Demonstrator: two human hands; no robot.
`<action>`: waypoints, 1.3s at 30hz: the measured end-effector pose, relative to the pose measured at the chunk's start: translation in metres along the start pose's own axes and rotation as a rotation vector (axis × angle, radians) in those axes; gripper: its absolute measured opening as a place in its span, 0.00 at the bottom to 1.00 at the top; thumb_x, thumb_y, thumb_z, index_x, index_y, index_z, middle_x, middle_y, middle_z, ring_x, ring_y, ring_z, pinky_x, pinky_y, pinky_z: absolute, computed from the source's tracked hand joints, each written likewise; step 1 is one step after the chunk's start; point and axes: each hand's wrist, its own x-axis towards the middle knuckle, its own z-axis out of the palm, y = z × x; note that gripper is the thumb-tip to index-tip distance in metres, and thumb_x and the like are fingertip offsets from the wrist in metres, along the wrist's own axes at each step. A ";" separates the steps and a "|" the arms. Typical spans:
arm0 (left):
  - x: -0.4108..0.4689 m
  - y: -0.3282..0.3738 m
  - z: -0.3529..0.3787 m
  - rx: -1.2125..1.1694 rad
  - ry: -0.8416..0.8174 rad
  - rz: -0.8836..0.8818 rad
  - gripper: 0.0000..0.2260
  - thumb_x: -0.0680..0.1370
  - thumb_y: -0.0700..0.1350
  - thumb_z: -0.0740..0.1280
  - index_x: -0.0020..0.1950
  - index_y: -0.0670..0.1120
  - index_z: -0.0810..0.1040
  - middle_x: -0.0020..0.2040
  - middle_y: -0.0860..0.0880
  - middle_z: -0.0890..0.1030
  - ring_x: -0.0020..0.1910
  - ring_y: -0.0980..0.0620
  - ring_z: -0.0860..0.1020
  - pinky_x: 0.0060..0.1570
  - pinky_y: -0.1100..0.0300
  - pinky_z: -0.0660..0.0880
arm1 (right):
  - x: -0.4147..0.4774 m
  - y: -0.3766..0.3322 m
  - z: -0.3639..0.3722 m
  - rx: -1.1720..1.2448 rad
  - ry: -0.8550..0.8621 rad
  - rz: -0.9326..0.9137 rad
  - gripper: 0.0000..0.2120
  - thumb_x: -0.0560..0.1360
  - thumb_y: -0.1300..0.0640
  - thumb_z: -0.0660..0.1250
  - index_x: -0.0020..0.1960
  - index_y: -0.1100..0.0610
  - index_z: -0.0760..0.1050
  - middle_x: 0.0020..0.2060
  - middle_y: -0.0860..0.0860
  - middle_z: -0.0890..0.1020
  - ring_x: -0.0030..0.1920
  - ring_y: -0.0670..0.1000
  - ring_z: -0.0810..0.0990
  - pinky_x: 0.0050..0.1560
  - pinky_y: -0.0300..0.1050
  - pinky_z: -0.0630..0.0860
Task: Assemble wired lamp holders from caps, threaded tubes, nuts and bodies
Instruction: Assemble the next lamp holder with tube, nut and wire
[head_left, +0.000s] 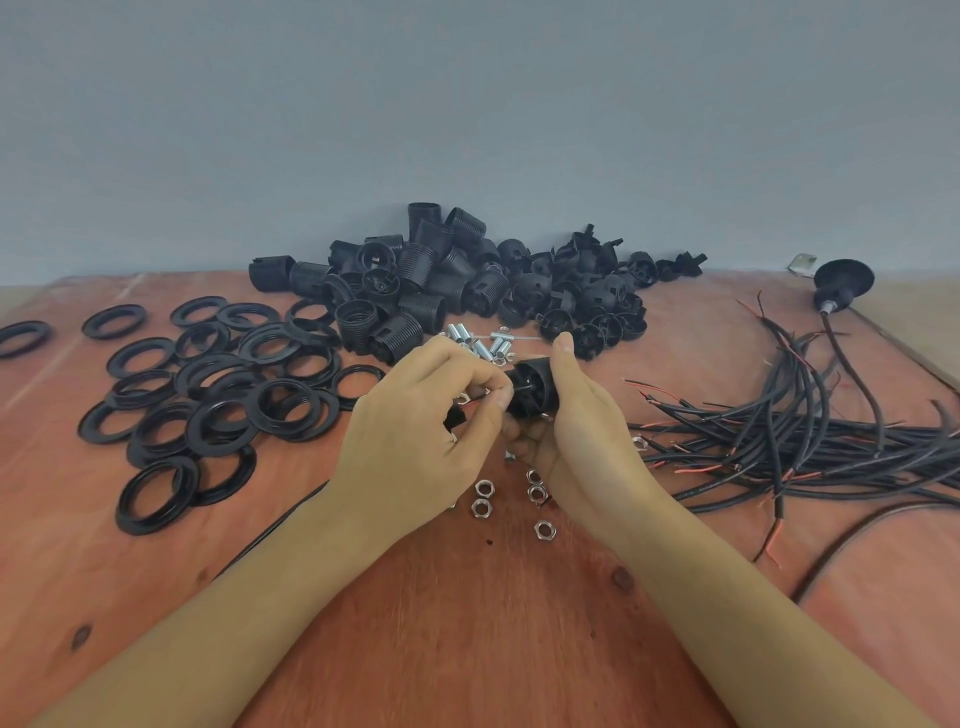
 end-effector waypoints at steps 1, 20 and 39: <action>0.000 0.000 0.000 0.003 0.001 0.001 0.04 0.77 0.42 0.67 0.44 0.45 0.80 0.42 0.53 0.77 0.41 0.55 0.75 0.37 0.54 0.74 | 0.000 0.000 0.000 0.002 -0.005 0.006 0.25 0.82 0.41 0.53 0.51 0.62 0.76 0.39 0.60 0.77 0.31 0.50 0.74 0.39 0.47 0.71; -0.001 0.001 0.002 -0.089 0.121 0.023 0.03 0.77 0.39 0.69 0.49 0.45 0.81 0.43 0.52 0.79 0.39 0.55 0.75 0.43 0.62 0.72 | 0.001 0.000 0.001 0.008 0.033 -0.012 0.26 0.82 0.41 0.54 0.52 0.62 0.76 0.33 0.54 0.78 0.27 0.47 0.74 0.35 0.46 0.71; -0.002 0.000 0.002 0.070 0.052 0.039 0.02 0.77 0.41 0.69 0.45 0.44 0.81 0.43 0.53 0.78 0.41 0.54 0.73 0.39 0.55 0.74 | 0.002 0.004 0.002 -0.058 0.066 -0.043 0.30 0.82 0.41 0.54 0.60 0.69 0.72 0.38 0.56 0.79 0.31 0.48 0.76 0.38 0.47 0.73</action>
